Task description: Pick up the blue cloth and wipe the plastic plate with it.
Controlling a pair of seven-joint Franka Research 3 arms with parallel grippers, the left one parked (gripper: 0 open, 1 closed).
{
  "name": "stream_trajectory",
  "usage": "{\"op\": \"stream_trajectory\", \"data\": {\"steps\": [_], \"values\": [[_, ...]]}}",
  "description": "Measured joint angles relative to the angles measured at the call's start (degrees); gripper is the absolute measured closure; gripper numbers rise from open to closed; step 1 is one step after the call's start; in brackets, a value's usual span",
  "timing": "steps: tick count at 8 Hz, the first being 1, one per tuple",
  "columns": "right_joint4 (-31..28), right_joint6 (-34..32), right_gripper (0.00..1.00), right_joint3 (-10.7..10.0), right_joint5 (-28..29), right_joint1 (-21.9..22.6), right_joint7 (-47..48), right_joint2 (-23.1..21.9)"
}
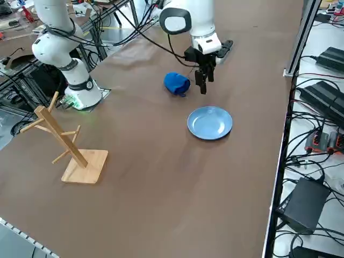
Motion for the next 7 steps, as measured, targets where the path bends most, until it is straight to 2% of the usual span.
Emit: {"op": "stream_trajectory", "data": {"steps": [4,7], "values": [[13.89,-19.96,0.0,0.09,-2.01,-1.78,-6.31,-1.11],[16.91,-28.39,0.0,0.13,-0.27,-2.46,-6.39,-8.22]]}}
